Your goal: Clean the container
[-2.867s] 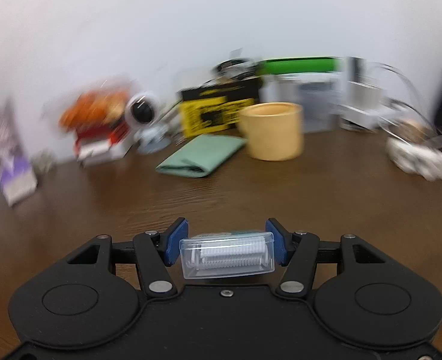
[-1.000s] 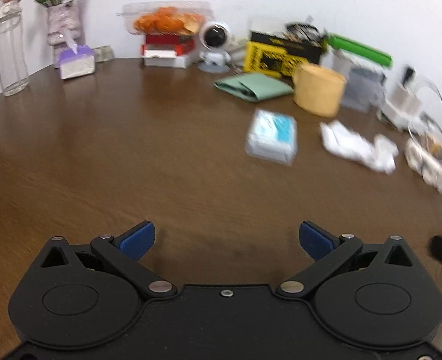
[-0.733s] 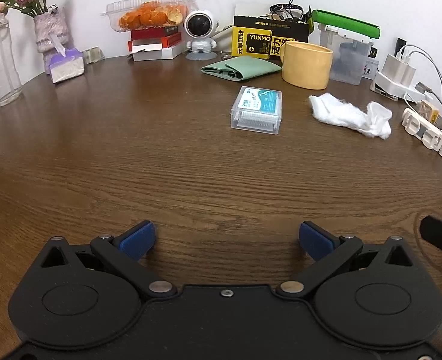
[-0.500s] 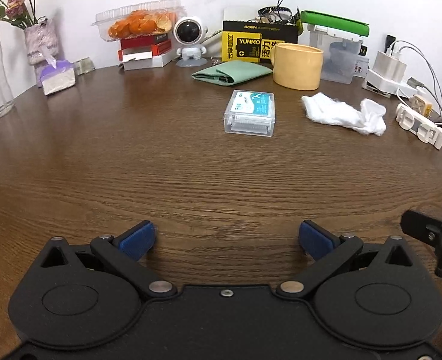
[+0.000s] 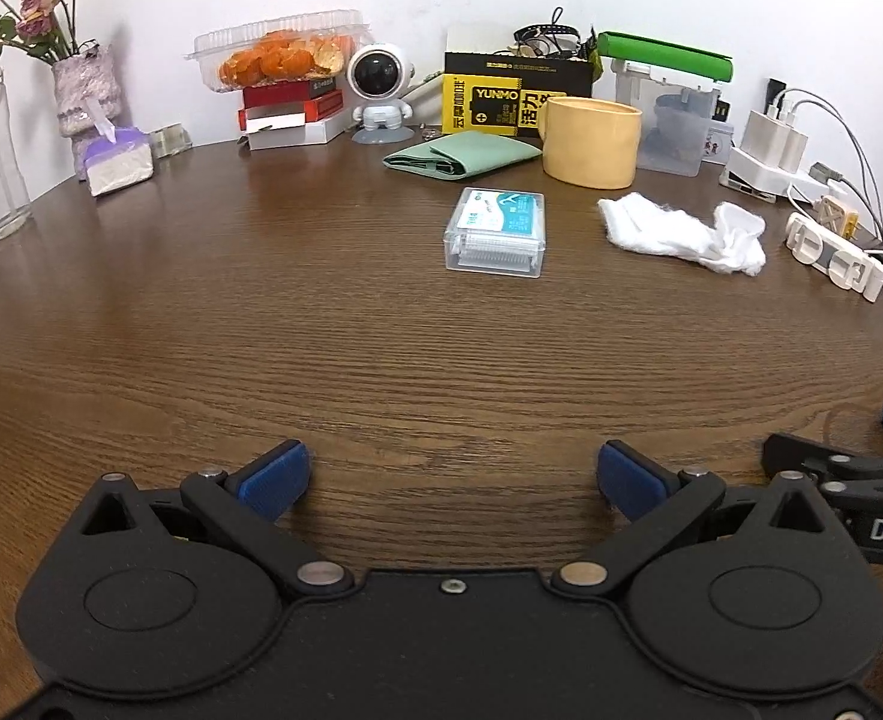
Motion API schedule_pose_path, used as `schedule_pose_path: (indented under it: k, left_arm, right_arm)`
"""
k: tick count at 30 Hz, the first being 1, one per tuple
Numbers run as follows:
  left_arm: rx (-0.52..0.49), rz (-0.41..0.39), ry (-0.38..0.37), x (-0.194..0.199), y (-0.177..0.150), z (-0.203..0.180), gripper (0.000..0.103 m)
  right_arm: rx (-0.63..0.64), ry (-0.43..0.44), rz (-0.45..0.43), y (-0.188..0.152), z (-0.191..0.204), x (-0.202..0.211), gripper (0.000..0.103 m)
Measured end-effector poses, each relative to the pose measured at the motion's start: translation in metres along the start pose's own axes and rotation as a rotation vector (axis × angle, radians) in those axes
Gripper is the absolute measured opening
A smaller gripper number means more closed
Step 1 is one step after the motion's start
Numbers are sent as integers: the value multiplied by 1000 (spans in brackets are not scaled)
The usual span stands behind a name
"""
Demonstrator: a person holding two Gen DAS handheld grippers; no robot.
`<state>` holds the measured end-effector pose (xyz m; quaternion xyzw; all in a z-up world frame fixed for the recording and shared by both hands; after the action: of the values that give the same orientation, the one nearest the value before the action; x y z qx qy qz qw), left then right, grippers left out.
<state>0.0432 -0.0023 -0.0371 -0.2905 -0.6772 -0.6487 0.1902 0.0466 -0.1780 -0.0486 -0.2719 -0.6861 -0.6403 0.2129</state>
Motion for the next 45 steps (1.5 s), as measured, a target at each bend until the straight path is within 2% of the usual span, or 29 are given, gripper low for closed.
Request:
schedule_pose_path:
  k: [9, 16, 45]
  left_arm:
    - [3, 0, 5, -1, 1, 6, 103]
    - [-11, -1, -13, -1, 1, 8, 103]
    - [-8, -1, -10, -1, 1, 8, 103]
  right_arm:
    - [-10, -16, 3, 1, 8, 1, 101]
    - [6, 3, 4, 2, 11, -1, 102]
    - [7, 8, 6, 2, 11, -2, 103]
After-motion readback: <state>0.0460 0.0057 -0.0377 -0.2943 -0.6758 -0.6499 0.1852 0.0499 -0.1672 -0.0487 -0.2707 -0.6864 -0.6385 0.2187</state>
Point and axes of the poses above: each gripper's, at about its wrist camera, not at the fingertips, and x roughly against the way its jaws point, z to its left, y to its top, the point moved 6 cm from there along -x, roughly the way its jaws point, and after that the axes turned 10 degrees about -y, right-handed, at the moved point
